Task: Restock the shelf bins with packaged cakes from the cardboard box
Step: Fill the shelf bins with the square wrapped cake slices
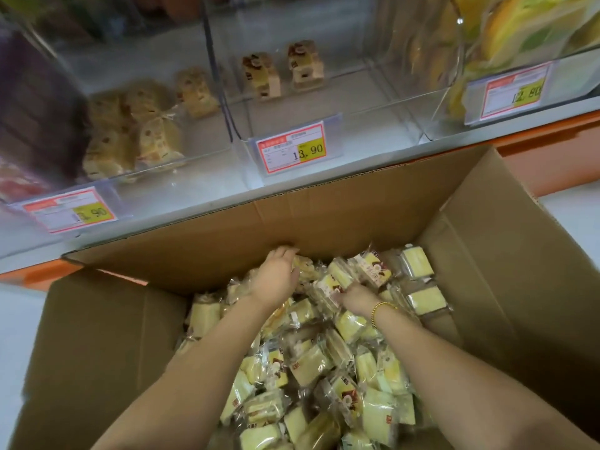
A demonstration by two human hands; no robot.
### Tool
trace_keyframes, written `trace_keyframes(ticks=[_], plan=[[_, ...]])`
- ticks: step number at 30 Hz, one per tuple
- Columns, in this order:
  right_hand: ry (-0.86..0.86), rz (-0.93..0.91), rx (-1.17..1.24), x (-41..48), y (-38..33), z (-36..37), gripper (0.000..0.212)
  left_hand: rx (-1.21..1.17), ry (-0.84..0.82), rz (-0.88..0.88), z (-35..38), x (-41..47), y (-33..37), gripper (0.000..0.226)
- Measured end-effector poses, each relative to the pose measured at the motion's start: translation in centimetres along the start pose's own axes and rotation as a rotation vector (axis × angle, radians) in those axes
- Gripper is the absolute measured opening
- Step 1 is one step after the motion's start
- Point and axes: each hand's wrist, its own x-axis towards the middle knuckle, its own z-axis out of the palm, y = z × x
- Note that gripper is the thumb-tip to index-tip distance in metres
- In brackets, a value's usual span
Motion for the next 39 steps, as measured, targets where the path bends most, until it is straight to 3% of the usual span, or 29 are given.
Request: trace_keyframes(ticks=[3, 5, 7, 10, 13, 14, 18, 20, 26, 29, 31, 34, 37, 39], plan=[[0.049, -0.021, 0.021, 0.8, 0.8, 0.7, 0.048, 0.065, -0.062, -0.046, 1.1, 1.8, 0.3, 0.043], [0.077, -0.049, 0.038, 1.1, 1.6, 1.1, 0.039, 0.098, -0.060, 0.004, 2.0, 2.0, 1.0, 0.039], [0.083, -0.069, 0.084, 1.0, 1.9, 1.4, 0.044, 0.110, -0.055, 0.065, 3.2, 1.7, 1.8, 0.040], [0.043, -0.084, 0.113, 1.0, 2.0, 1.7, 0.062, 0.194, -0.052, 0.023, 4.6, 1.6, 1.5, 0.041], [0.002, -0.072, 0.057, 1.2, 2.0, 1.7, 0.104, 0.221, -0.065, -0.023, 4.5, 1.8, 1.3, 0.044], [-0.012, -0.084, 0.012, 1.2, 1.9, 1.7, 0.106, 0.233, -0.100, -0.019, 4.3, 1.9, 1.5, 0.043], [-0.027, -0.179, -0.165, 0.8, 2.0, 1.1, 0.085, 0.386, -0.358, 0.111, 3.3, 2.3, 2.6, 0.044], [-0.032, -0.239, -0.170, 0.4, 2.0, 0.4, 0.079, 0.316, -0.492, 0.099, 2.5, 2.5, 3.0, 0.042], [-0.178, -0.378, -0.037, -0.7, 2.5, -3.2, 0.071, -0.202, -0.787, -0.098, -0.3, 2.0, 5.4, 0.044], [-0.193, -0.425, 0.079, -1.4, 2.2, -5.1, 0.049, -0.214, -0.688, -0.130, -1.3, 1.6, 5.8, 0.043], [-0.156, -0.435, 0.175, -1.8, 1.9, -6.1, 0.049, -0.187, -0.556, -0.154, -1.1, 1.3, 5.7, 0.057], [-0.078, -0.415, 0.368, -1.4, 2.0, -7.2, 0.051, -0.364, -0.487, -0.272, -0.9, 0.5, 5.3, 0.058], [0.245, -0.101, 0.670, 1.0, 3.7, -7.5, 0.049, -0.583, -0.417, -0.426, -0.8, -0.2, 4.1, 0.068], [0.233, 0.148, 0.767, 2.1, 4.8, -7.1, 0.043, -0.743, -0.357, -0.510, -0.9, -0.7, 3.3, 0.083]])
